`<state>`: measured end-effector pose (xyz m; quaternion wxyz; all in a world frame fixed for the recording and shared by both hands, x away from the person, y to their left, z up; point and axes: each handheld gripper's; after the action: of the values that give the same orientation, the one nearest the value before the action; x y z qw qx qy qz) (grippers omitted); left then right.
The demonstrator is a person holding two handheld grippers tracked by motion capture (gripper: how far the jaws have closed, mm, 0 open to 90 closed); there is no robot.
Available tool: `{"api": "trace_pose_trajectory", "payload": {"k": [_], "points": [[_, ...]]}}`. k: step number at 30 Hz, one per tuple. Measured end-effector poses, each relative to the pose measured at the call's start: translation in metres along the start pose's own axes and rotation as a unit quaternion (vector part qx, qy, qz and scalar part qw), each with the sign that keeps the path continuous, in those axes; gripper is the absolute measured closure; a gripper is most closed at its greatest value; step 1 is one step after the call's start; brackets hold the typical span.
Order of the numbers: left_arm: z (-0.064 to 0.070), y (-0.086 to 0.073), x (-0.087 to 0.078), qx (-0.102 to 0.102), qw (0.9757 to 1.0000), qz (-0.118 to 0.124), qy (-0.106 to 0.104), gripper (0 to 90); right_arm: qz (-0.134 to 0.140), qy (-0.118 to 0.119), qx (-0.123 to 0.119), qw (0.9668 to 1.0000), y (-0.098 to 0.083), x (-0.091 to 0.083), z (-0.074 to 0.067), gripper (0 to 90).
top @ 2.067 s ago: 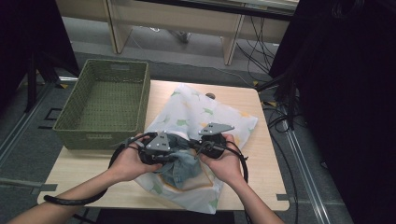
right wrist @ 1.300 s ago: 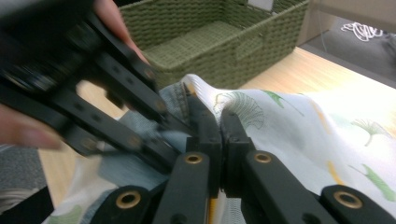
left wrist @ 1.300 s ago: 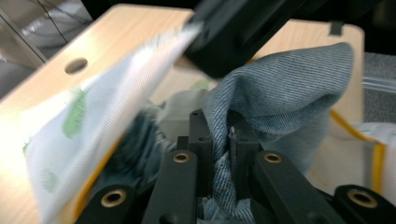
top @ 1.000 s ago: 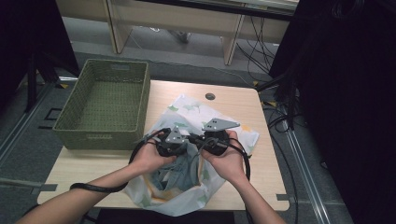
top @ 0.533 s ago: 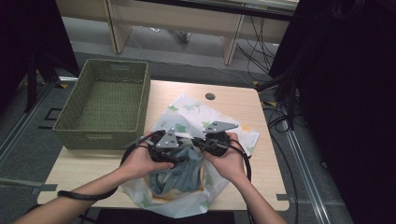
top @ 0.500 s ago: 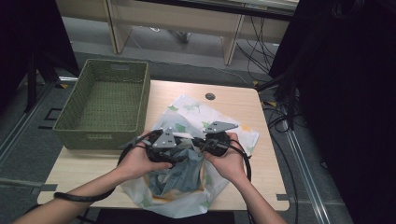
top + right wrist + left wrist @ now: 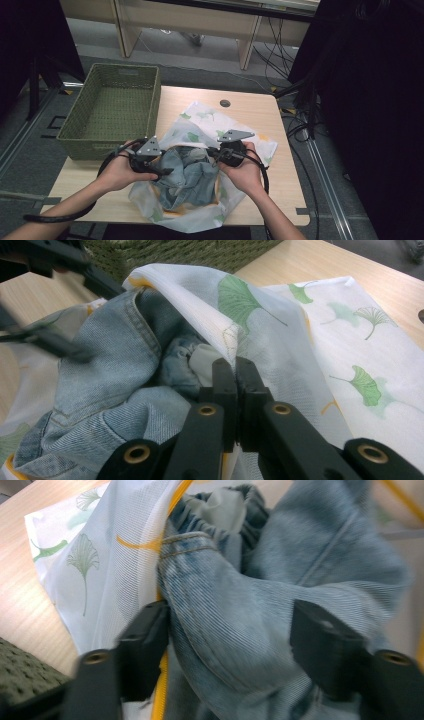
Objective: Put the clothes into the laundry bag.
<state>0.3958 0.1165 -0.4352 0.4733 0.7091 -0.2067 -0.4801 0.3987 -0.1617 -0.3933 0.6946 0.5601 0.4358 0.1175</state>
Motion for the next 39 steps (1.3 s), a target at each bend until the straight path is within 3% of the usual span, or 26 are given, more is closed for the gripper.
{"api": "trace_pose_trajectory", "payload": {"k": [3, 6, 9, 11, 17, 19, 24, 31, 34, 37, 38, 39], "points": [[0.002, 0.001, 0.014, -0.018, 0.9998, -0.008, 0.001, 64.2, -0.003, 0.002, -0.001, 1.0, -0.001, 0.002, -0.002, 90.0], [0.004, 0.005, 0.025, -0.034, 0.9994, -0.004, 0.008, 78.7, -0.004, 0.003, -0.001, 1.0, -0.001, 0.002, -0.005, 90.0], [0.006, 0.009, 0.033, -0.036, 0.9992, -0.008, 0.016, 85.5, 0.001, 0.005, -0.003, 1.0, 0.0, 0.001, -0.005, 90.0], [0.009, 0.013, 0.036, -0.024, 0.9995, -0.009, 0.018, 85.8, 0.008, 0.004, -0.004, 1.0, 0.002, -0.001, -0.006, 90.0], [0.024, 0.028, 0.05, 0.007, 0.999, 0.029, 0.032, 85.9, 0.041, 0.002, -0.017, 0.999, 0.014, -0.007, -0.011, 90.0], [0.027, 0.03, 0.058, 0.018, 0.999, 0.027, 0.031, 85.7, 0.046, 0.003, -0.02, 0.9987, 0.016, -0.009, -0.013, 90.0], [0.029, 0.024, 0.086, 0.054, 0.9977, 0.009, 0.04, 85.0, 0.029, 0.004, -0.013, 0.9995, 0.008, -0.007, -0.011, 90.0], [0.023, 0.022, 0.1, 0.057, 0.9971, 0.011, 0.048, 83.3, -0.002, 0.0, 0.0, 1.0, -0.006, -0.001, -0.002, 90.0], [0.022, 0.022, 0.098, 0.057, 0.9976, 0.013, 0.036, 75.8, -0.012, -0.002, 0.003, 0.9999, -0.011, 0.003, 0.002, 90.0], [0.024, 0.023, 0.088, 0.052, 0.9982, 0.022, 0.02, 60.8, -0.017, -0.004, 0.005, 0.9998, -0.014, 0.003, 0.004, 90.0], [0.025, 0.024, 0.082, 0.052, 0.9982, 0.028, 0.012, 56.0, -0.02, -0.006, 0.017, 0.9996, -0.014, 0.003, 0.003, 90.0], [0.026, 0.025, 0.076, 0.057, 0.9977, 0.038, 0.007, 51.6, -0.018, -0.004, 0.005, 0.9998, -0.014, 0.003, 0.005, 90.0]]}}
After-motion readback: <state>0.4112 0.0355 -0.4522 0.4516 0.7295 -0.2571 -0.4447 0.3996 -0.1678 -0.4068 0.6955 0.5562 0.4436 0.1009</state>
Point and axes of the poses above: each handheld gripper's, and its own axes: x roughly forward along the jaws, y roughly out of its top, z roughly to its right, and after that the axes turned 11 degrees about z, right-handed
